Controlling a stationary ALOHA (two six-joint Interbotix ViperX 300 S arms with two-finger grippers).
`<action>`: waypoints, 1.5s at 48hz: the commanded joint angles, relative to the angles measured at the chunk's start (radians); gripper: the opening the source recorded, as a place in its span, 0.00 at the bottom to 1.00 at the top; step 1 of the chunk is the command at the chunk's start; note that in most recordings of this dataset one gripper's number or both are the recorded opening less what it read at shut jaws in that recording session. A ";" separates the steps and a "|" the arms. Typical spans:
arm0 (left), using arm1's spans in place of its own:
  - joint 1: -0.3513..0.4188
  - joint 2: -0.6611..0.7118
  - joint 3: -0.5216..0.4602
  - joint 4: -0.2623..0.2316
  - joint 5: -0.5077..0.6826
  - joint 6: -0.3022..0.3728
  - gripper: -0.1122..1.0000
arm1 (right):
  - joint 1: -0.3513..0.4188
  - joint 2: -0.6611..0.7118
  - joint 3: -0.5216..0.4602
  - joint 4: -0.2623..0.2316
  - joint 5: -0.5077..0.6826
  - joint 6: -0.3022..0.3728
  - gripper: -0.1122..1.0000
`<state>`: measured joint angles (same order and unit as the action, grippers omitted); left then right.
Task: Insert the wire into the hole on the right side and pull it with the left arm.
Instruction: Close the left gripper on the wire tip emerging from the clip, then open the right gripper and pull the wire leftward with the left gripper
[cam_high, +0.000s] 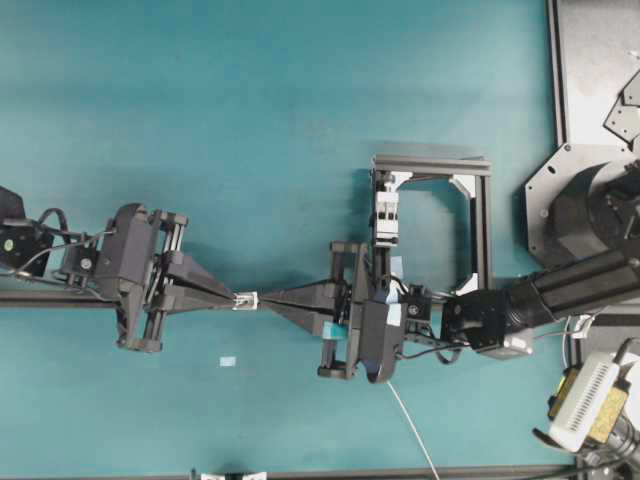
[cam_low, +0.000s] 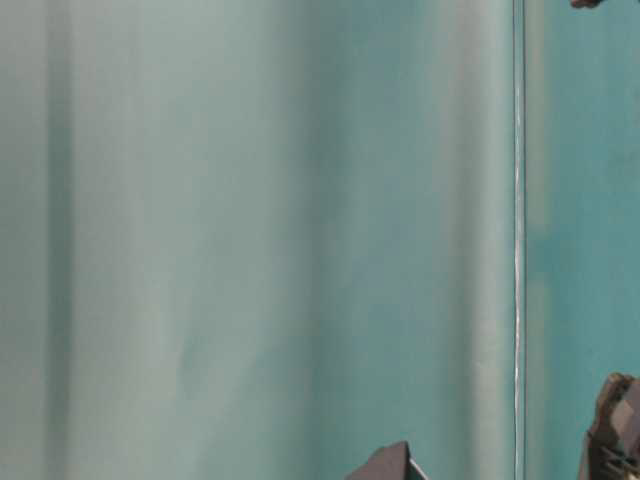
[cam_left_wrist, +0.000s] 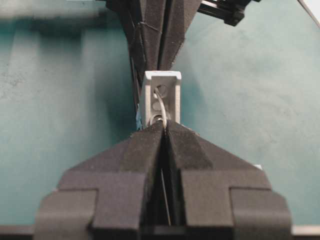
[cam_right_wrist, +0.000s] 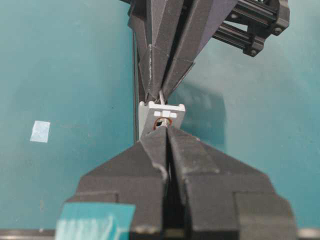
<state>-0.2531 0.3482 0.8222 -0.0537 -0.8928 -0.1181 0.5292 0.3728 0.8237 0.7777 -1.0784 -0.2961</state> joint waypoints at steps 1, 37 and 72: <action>-0.003 -0.037 -0.006 0.002 0.003 0.000 0.01 | -0.006 -0.031 -0.002 0.000 -0.005 0.003 0.12; -0.003 -0.043 0.000 0.002 0.017 0.000 0.01 | 0.006 -0.115 0.023 -0.002 0.083 0.006 0.82; -0.003 -0.245 0.158 0.009 0.155 0.000 0.01 | 0.014 -0.121 0.028 -0.002 0.083 0.008 0.82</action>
<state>-0.2546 0.1488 0.9741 -0.0491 -0.7440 -0.1181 0.5415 0.2807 0.8560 0.7793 -0.9910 -0.2884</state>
